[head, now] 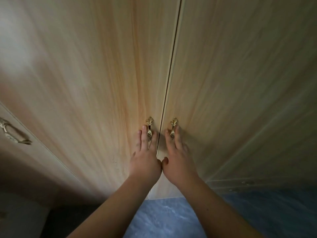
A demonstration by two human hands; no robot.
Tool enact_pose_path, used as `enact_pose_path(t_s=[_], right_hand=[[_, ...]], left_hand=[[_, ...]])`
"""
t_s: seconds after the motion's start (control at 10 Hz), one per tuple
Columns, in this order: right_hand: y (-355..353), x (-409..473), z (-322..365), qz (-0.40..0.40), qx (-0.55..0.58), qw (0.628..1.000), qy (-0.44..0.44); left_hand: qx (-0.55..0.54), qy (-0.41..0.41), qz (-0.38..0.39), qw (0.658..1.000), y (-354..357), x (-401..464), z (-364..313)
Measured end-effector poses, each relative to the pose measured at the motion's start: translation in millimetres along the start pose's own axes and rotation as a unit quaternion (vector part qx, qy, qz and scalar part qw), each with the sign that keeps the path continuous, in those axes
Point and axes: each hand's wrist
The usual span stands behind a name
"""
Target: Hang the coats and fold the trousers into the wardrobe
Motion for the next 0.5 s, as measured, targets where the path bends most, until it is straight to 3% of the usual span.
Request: enact_pose_path(t_s=[0.3, 0.5], right_hand=[[-15.6, -5.8, 7.5, 0.010, 0.025, 1.000, 0.007], [-34.5, -66.7, 2.4, 0.001, 0.018, 1.000, 0.001]], left_hand=[[-0.036, 0.018, 0.024, 0.999, -17.1, -10.0, 5.5], [-0.038, 0.002, 0.035, 0.999, -45.5, -74.3, 1.5]])
Point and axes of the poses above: each hand's wrist, its own x-axis towards the middle knuckle, its own y-axis out of the palm, z = x × y, and after that the axes turned 11 degrees about z, right-handed
